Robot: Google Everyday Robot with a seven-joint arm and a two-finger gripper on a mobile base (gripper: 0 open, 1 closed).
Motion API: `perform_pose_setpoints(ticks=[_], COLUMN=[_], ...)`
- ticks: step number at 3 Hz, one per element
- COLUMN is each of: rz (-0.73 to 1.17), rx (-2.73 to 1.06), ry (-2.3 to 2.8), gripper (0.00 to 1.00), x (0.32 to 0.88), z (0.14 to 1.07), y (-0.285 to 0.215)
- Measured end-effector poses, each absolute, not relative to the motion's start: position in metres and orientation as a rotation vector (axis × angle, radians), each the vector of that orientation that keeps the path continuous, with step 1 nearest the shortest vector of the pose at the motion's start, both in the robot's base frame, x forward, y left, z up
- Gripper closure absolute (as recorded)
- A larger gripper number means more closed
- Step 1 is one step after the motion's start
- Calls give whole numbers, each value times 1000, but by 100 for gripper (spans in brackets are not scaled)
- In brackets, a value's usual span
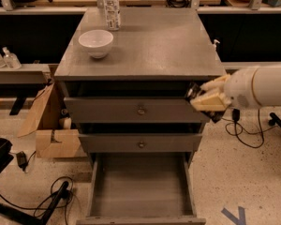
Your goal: Pick rxbar chocolate from bottom drawer and place on counter
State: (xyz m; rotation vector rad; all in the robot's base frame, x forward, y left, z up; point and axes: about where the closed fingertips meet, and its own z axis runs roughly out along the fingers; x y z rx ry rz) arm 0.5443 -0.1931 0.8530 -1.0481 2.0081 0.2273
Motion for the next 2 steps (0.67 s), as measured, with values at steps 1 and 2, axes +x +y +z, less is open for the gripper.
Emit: perform_pose_setpoints(ticks=[1, 2], rz=[150, 129], rx=[-1020, -1017], ry=[1983, 1955], gripper=[100, 100], x=[586, 632], z=[957, 1005], y=[-192, -180])
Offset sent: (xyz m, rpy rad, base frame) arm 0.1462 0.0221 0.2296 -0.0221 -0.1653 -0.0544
